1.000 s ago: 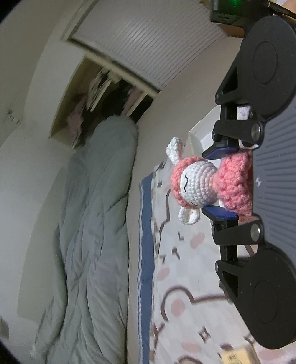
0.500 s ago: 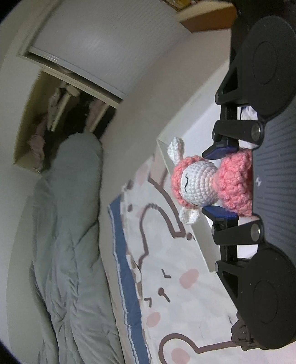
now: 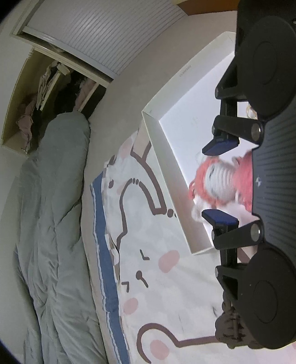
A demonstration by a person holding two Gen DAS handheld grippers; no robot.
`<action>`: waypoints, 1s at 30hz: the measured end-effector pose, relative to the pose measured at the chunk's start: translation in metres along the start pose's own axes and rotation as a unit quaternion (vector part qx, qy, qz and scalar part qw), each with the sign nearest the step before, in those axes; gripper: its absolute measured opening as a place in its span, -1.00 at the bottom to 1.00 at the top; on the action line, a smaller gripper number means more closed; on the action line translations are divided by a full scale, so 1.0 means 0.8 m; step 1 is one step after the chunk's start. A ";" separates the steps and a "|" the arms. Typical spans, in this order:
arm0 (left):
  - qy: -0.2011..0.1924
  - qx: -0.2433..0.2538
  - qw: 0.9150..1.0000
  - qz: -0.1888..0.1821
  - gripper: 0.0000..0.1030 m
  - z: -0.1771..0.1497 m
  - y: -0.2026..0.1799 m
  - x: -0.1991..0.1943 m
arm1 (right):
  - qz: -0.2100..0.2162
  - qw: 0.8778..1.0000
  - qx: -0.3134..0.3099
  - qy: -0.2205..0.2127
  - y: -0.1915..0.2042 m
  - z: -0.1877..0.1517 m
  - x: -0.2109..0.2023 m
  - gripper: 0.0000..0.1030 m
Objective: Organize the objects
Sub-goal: 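Carry the pink doll and yarn ball over the white box with both tools, then release the pink doll from the left tool while the right tool releases the yarn ball into the box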
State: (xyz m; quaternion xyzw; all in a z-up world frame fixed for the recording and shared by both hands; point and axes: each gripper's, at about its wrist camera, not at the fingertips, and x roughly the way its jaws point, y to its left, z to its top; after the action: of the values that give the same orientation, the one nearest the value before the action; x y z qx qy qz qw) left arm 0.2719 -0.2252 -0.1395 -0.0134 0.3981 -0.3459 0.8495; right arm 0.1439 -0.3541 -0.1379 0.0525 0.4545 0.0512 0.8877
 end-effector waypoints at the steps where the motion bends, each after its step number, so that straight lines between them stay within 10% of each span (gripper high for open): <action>1: 0.003 0.001 1.000 0.002 0.03 0.000 0.000 -0.001 | -0.003 1.000 0.001 0.001 0.000 0.000 0.000 0.61; 30: -0.007 0.012 0.999 0.048 0.03 0.000 -0.027 -0.107 | -0.005 0.996 0.054 -0.069 -0.002 -0.001 -0.084 0.64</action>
State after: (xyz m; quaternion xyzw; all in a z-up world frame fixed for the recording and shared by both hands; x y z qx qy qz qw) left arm 0.2217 -0.1902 -0.0758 0.0135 0.3884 -0.3095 0.8679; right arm 0.1038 -0.3648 -0.0845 0.1017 0.3946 0.0184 0.9130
